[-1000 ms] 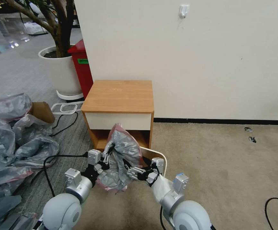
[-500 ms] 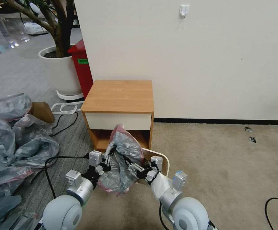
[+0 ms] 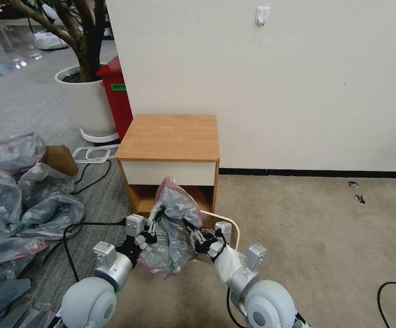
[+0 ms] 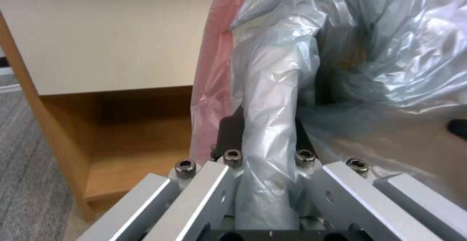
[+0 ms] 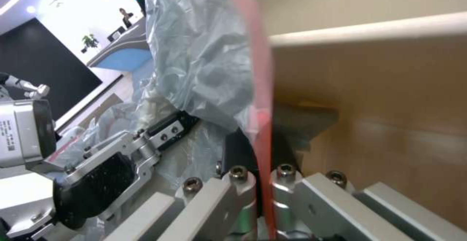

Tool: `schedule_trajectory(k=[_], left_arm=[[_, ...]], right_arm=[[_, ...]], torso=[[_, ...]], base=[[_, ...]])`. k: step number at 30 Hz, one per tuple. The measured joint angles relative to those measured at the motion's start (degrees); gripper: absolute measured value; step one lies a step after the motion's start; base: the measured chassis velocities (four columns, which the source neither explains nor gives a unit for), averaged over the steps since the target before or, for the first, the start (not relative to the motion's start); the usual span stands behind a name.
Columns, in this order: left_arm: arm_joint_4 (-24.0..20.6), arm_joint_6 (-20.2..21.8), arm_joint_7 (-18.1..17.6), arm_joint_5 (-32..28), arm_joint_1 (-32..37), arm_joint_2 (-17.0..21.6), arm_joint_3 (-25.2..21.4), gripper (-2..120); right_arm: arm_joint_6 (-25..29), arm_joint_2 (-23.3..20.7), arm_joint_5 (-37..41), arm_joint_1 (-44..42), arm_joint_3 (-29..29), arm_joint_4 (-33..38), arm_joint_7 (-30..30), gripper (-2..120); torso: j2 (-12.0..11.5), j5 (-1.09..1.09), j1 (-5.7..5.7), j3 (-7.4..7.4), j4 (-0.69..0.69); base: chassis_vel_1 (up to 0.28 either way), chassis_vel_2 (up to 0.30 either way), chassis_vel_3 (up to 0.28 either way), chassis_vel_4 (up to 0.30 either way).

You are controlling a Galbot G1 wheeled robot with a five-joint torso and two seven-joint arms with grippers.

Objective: Pick up the garbage bag from the table and place it over the trash can.

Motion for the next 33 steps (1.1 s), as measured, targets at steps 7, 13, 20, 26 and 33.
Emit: schedule_trajectory(k=[7, 13, 20, 26, 33], left_arm=[[0.9, -0.1, 0.0, -0.1, -0.2, 0.2, -0.5, 4], [1.9, -0.9, 0.0, -0.2, -0.1, 0.5, -0.8, 4], [2.4, -1.3, 0.0, -0.3, 0.0, 0.6, -1.2, 4], [2.3, -1.5, 0.0, -1.7, 0.3, 1.2, -2.4, 4], [2.1, -2.3, 0.2, -2.4, 0.8, 1.7, -3.3, 4]], right_arm=[[0.2, -0.2, 0.0, -0.1, 0.4, 1.0, -0.1, 0], [0.5, -1.3, 0.5, -0.6, 2.1, 3.0, -0.4, 0], [0.7, -3.3, 1.6, -1.2, 4.4, 3.7, -0.6, 0], [1.0, -6.1, 3.2, -1.7, 7.8, 4.1, -0.8, 0], [1.4, -9.2, 4.4, -2.5, 11.2, 4.3, -1.0, 0]], torso=[[0.0, 0.00, 0.00, 0.00, 0.00], [0.0, 0.00, 0.00, 0.00, 0.00], [0.0, 0.00, 0.00, 0.00, 0.00], [0.0, 0.01, 0.00, 0.00, 0.00], [0.0, 0.01, 0.00, 0.00, 0.00]], base=[[0.000, 0.000, 0.000, 0.000], [0.000, 0.000, 0.000, 0.000], [0.000, 0.000, 0.000, 0.000], [0.000, 0.000, 0.000, 0.000], [0.000, 0.000, 0.000, 0.000]])
